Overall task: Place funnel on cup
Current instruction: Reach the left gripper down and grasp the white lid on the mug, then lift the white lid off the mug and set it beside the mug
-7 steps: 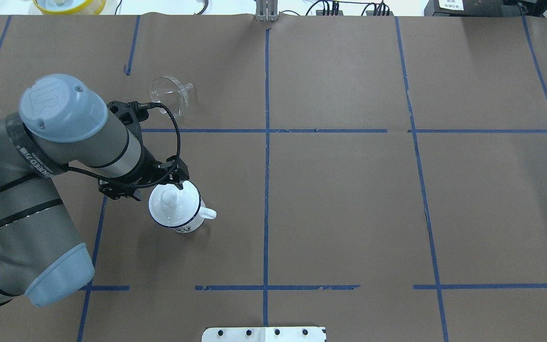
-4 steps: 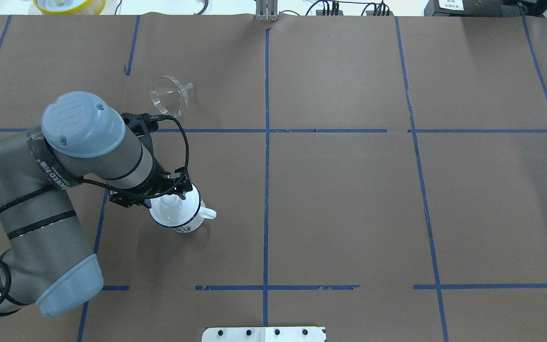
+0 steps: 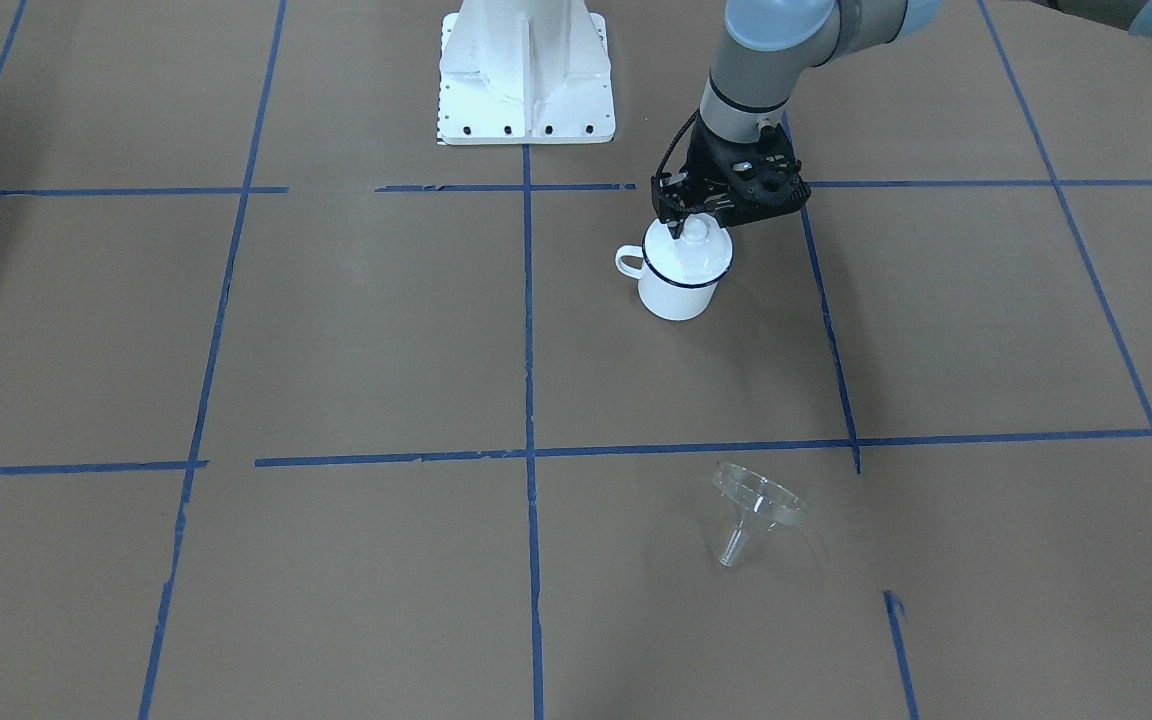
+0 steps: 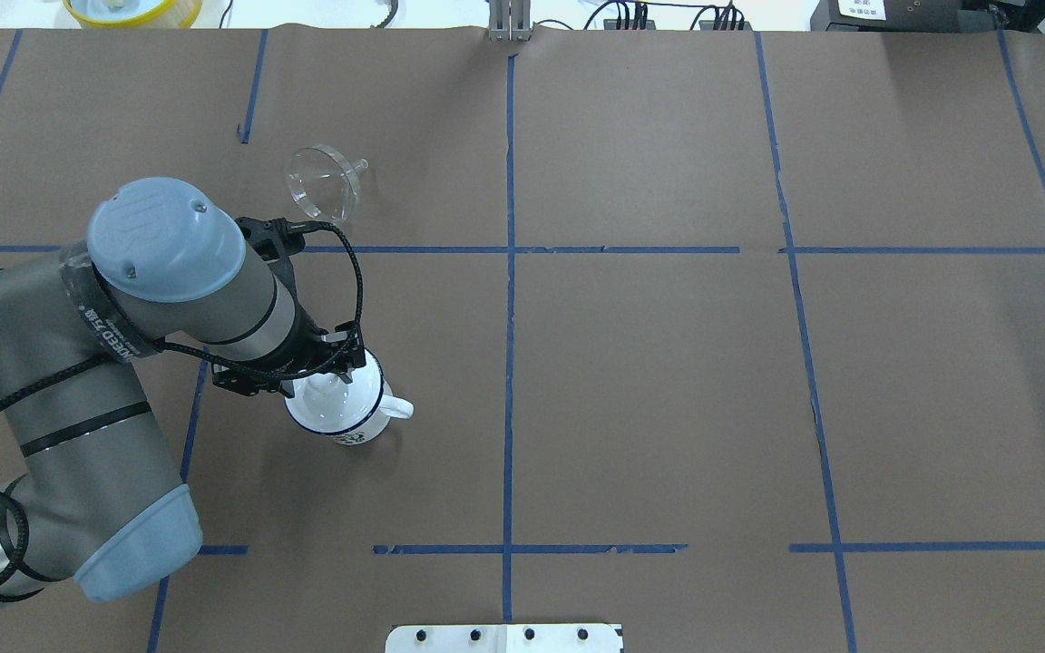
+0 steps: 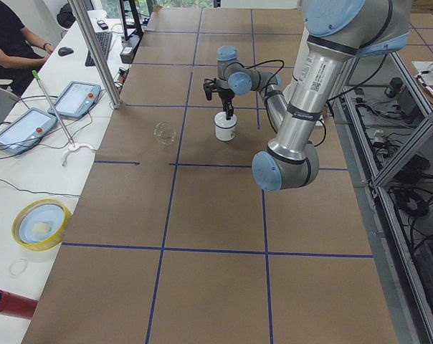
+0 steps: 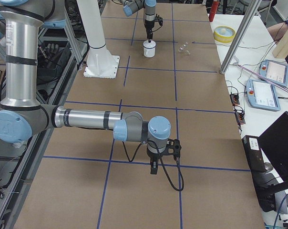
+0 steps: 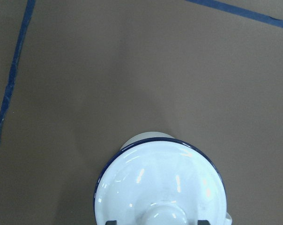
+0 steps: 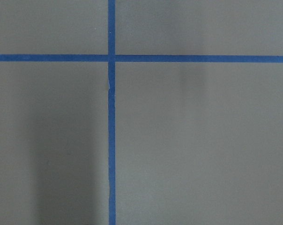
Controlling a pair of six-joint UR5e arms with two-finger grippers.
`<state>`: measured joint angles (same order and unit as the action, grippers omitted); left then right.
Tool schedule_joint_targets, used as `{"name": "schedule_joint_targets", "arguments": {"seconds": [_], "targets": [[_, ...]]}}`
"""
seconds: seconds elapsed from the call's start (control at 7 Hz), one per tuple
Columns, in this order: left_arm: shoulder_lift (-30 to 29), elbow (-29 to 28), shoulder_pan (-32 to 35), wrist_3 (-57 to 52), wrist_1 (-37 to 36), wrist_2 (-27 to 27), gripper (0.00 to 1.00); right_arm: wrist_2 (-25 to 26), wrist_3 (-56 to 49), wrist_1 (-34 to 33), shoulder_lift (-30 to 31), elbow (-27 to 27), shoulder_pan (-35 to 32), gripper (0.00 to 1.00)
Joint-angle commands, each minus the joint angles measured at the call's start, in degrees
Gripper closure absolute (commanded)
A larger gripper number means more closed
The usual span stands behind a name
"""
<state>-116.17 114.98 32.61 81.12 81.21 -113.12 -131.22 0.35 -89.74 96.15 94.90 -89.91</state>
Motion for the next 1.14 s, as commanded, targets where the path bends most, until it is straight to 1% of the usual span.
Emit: {"name": "schedule_joint_targets", "arguments": {"seconds": [0.0, 0.14, 0.29, 0.43, 0.57, 0.71, 0.86, 1.0], "targets": [[-0.2, 0.0, -0.1, 0.0, 0.0, 0.0, 0.85, 0.0, 0.0, 0.0, 0.0, 0.0, 0.0, 0.0], [-0.4, 0.2, 0.0, 0.0, -0.1, -0.1, 1.0, 0.0, 0.0, 0.0, 0.0, 0.0, 0.0, 0.0], [-0.5, 0.5, 0.5, 0.2, -0.2, -0.1, 1.0, 0.0, 0.0, 0.0, 0.0, 0.0, 0.0, 0.0], [-0.6, 1.6, 2.7, 0.2, -0.6, -0.1, 1.0, 0.0, 0.0, 0.0, 0.0, 0.0, 0.0, 0.0], [-1.8, 4.8, 6.1, 0.1, -5.0, -0.1, 1.0, 0.0, 0.0, 0.0, 0.0, -0.1, 0.0, 0.0], [-1.9, 7.9, 8.2, -0.2, -8.5, 0.0, 1.0, 0.0, 0.0, 0.0, 0.0, 0.0, 0.0, 0.0], [1.0, 11.1, 8.5, -0.7, -8.6, 1.5, 1.0, 0.0, 0.0, 0.0, 0.0, -0.1, 0.0, 0.0], [5.9, 12.6, 7.8, -1.1, -7.1, 3.0, 1.0, 0.0, 0.0, 0.0, 0.0, -0.1, 0.0, 0.0]]}}
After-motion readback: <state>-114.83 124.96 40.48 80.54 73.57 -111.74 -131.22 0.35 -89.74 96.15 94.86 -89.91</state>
